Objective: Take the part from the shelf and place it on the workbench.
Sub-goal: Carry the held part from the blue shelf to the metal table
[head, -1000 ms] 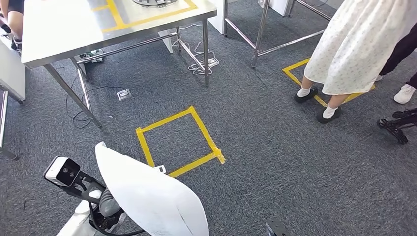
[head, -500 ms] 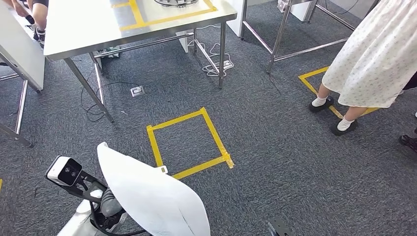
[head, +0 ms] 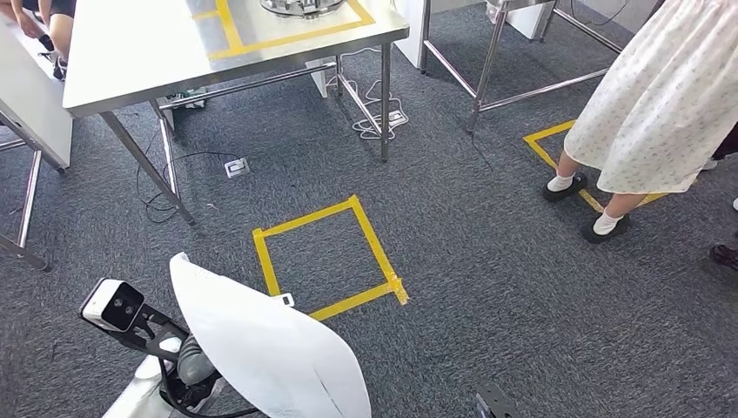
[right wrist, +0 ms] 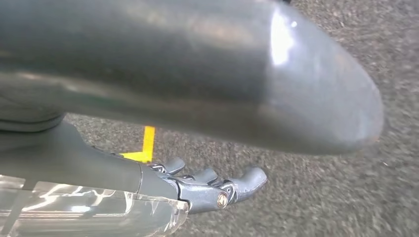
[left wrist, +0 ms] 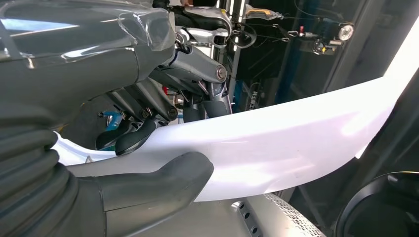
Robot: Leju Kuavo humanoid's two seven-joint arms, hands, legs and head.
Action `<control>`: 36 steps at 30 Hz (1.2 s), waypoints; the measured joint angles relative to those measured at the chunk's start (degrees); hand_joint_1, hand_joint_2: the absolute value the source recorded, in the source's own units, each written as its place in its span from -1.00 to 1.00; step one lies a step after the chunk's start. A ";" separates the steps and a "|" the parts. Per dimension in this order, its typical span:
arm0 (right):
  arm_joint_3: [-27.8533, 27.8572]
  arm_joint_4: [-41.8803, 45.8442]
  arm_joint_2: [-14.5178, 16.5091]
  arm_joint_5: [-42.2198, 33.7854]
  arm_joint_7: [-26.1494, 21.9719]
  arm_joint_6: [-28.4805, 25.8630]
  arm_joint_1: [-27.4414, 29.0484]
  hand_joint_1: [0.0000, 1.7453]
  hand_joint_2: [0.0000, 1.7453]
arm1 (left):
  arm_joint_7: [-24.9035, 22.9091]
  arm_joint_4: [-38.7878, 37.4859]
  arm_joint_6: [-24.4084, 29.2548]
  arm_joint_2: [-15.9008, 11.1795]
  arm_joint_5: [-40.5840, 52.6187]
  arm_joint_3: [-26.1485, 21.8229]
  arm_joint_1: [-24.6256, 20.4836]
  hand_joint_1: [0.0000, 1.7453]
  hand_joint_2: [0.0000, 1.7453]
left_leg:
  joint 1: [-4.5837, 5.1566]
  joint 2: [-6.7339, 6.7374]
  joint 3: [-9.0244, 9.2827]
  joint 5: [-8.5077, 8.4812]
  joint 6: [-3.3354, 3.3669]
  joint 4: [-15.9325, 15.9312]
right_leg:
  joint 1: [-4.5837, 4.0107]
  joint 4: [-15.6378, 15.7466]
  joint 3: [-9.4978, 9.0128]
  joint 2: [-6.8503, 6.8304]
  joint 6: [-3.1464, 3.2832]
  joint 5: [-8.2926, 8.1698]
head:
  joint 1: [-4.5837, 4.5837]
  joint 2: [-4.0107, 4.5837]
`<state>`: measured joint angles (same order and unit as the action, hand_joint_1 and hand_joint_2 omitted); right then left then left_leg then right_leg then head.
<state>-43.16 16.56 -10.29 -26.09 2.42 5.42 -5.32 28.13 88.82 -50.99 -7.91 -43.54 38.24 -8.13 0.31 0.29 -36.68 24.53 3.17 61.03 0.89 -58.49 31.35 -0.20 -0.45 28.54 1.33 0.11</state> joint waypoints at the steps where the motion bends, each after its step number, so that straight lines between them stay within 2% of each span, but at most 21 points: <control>1: 0.05 0.01 0.07 0.00 -0.04 0.01 0.03 -1.00 -1.00 | 0.02 0.04 -0.05 0.03 0.00 -0.01 -0.07 1.00 1.00 | 0.30 0.16 0.81 0.06 0.47 -1.59 | 0.02 0.16 -0.27 -0.11 -0.27 0.11 | -0.03 0.00; 4: 0.21 0.01 0.14 -0.05 -0.16 0.09 0.31 -1.00 -1.00 | 0.06 0.16 -0.16 0.11 0.04 0.02 -0.21 1.00 1.00 | 0.57 -0.28 2.75 0.71 1.26 -3.83 | 0.18 -0.39 -1.16 -0.53 -1.61 -0.54 | 0.02 0.00; 6: 0.26 0.01 0.13 -0.11 -0.26 0.26 0.43 -1.00 -1.00 | 0.08 0.21 -0.23 0.28 0.04 0.10 -0.51 1.00 1.00 | 0.34 -0.52 4.88 0.86 1.66 -5.02 | 0.25 -3.53 0.07 -0.37 -1.59 0.19 | -0.08 0.00; 8: 0.28 0.01 0.00 -0.16 -0.31 0.37 0.53 -1.00 -1.00 | 0.09 0.21 -0.26 0.50 0.02 0.20 -0.73 1.00 1.00 | 0.27 -0.71 5.94 1.39 1.74 -5.30 | 0.35 -10.05 4.35 -0.06 -1.25 2.20 | -0.25 0.00; 10: 0.30 -0.01 -0.24 -0.18 -0.31 0.37 0.95 -1.00 -1.00 | 0.09 0.18 -0.26 0.57 0.05 0.29 -0.62 1.00 1.00 | 0.28 -1.15 6.74 2.27 1.51 -5.27 | 0.46 -14.85 8.76 0.03 -1.72 3.58 | -0.28 0.00; 12: 0.30 -0.02 -0.47 -0.18 -0.37 0.37 1.39 -1.00 -1.00 | 0.12 0.16 -0.25 0.57 0.07 0.34 -0.54 1.00 1.00 | 0.13 -1.54 8.16 3.46 1.04 -5.22 | 0.67 -12.04 9.55 0.03 -2.87 2.14 | -0.29 0.00; 14: 0.30 -0.03 -0.61 -0.18 -0.51 0.37 1.59 -1.00 -1.00 | 0.14 0.14 -0.21 0.57 0.07 0.35 -0.53 1.00 1.00 | 0.02 -1.64 9.99 5.06 0.36 -5.02 | 0.93 -4.30 7.62 -0.09 -4.11 -2.50 | -0.31 0.00; 16: 0.30 -0.06 -0.65 -0.18 -0.62 0.37 1.64 -1.00 -1.00 | 0.18 0.11 -0.16 0.56 0.07 0.36 -0.54 1.00 1.00 | 0.15 -1.61 10.93 6.41 -0.36 -4.79 | 0.78 -0.04 6.07 -0.17 -3.42 -5.94 | -0.26 0.00; 18: 0.30 -0.07 -0.65 -0.17 -0.68 0.37 1.58 -1.00 -1.00 | 0.28 0.13 -0.10 0.56 0.10 0.36 -0.56 1.00 1.00 | 0.19 -1.58 10.82 6.75 -0.88 -4.32 | 0.56 0.26 5.53 -0.08 -1.69 -6.26 | -0.17 0.00; 19: 0.30 -0.06 -0.63 -0.16 -0.70 0.37 1.56 -1.00 -1.00 | 0.32 0.14 -0.05 0.55 0.14 0.35 -0.56 1.00 1.00 | 0.13 -1.49 10.34 6.52 -1.13 -3.40 | 0.67 0.36 5.37 0.00 -1.21 -6.17 | -0.12 0.00; 20: 0.31 -0.06 -0.63 -0.15 -0.73 0.37 1.52 -1.00 -1.00 | 0.36 0.17 -0.01 0.54 0.18 0.35 -0.58 1.00 1.00 | 0.06 -1.38 9.28 6.20 -1.40 -1.48 | 0.79 0.50 5.03 0.05 -0.77 -5.88 | -0.09 0.00; 22: 0.32 -0.06 -0.67 -0.14 -0.75 0.37 1.49 -1.00 -1.00 | 0.42 0.22 0.11 0.49 0.23 0.34 -0.61 1.00 1.00 | -0.17 -1.13 5.15 6.98 -2.08 4.97 | 0.95 0.74 4.30 0.13 0.05 -5.19 | 0.02 0.00; 24: 0.31 -0.06 -0.69 -0.13 -0.75 0.37 1.53 -1.00 -1.00 | 0.45 0.23 0.20 0.44 0.26 0.34 -0.56 1.00 1.00 | -0.45 -1.02 0.20 10.06 -2.59 11.38 | 0.85 0.76 3.70 0.20 0.47 -4.42 | 0.06 0.00; 25: 0.31 -0.06 -0.68 -0.11 -0.75 0.37 1.55 -1.00 -1.00 | 0.46 0.22 0.25 0.41 0.27 0.34 -0.52 1.00 1.00 | -0.54 -1.00 -1.61 10.97 -2.71 12.89 | 0.78 0.76 3.33 0.26 0.48 -4.03 | 0.06 0.00; 26: 0.30 -0.06 -0.67 -0.10 -0.75 0.37 1.57 -1.00 -1.00 | 0.46 0.22 0.26 0.39 0.28 0.34 -0.49 1.00 1.00 | -0.57 -0.98 -2.56 10.48 -2.72 12.66 | 0.71 0.76 2.85 0.33 0.49 -3.65 | 0.05 0.00; 27: 0.30 -0.06 -0.65 -0.10 -0.75 0.37 1.56 -1.00 -1.00 | 0.46 0.22 0.26 0.38 0.28 0.34 -0.49 1.00 1.00 | -0.57 -0.95 -2.49 8.35 -2.61 10.47 | 0.64 0.77 2.23 0.40 0.46 -3.24 | 0.06 0.00; 29: 0.30 -0.06 -0.57 -0.09 -0.75 0.38 1.52 -1.00 -1.00 | 0.47 0.23 0.26 0.35 0.28 0.33 -0.52 1.00 1.00 | -0.44 -0.75 -0.39 2.20 -1.95 3.02 | 0.53 0.90 1.00 0.47 0.32 -2.45 | -0.01 0.00; 30: 0.30 -0.06 -0.49 -0.08 -0.75 0.38 1.46 -1.00 -1.00 | 0.48 0.23 0.30 0.31 0.28 0.33 -0.54 1.00 1.00 | -0.23 -0.59 0.53 0.49 -1.52 -0.07 | 0.43 1.03 0.58 0.48 0.19 -2.17 | -0.04 0.00; 31: 0.31 -0.06 -0.42 -0.08 -0.75 0.39 1.38 -1.00 -1.00 | 0.49 0.26 0.33 0.27 0.29 0.33 -0.58 1.00 1.00 | 0.03 -0.49 1.17 -0.31 -1.10 -2.06 | 0.36 1.12 0.43 0.46 0.00 -1.97 | -0.02 0.00; 33: 0.31 -0.06 -0.32 -0.06 -0.75 0.39 1.28 -1.00 -1.00 | 0.51 0.33 0.39 0.15 0.30 0.33 -0.58 1.00 1.00 | 0.48 -0.45 1.43 -0.12 -0.53 -3.20 | 0.17 1.28 0.36 0.40 -0.51 -1.76 | 0.07 0.00; 36: 0.31 -0.06 -0.32 -0.03 -0.75 0.41 1.20 -1.00 -1.00 | 0.58 0.51 0.39 0.10 0.31 0.33 -0.63 1.00 1.00 | 0.11 -0.55 2.50 -0.92 0.13 -4.52 | 0.14 -0.51 1.27 0.29 -0.93 -0.68 | 0.08 0.00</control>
<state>-42.85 16.50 -10.61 -26.12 1.66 5.83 -4.12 28.71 89.33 -50.60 -7.80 -43.23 38.57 -8.76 0.42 -0.25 -34.18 23.60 3.30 56.51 1.04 -59.00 32.63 0.09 -1.38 27.87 1.41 0.11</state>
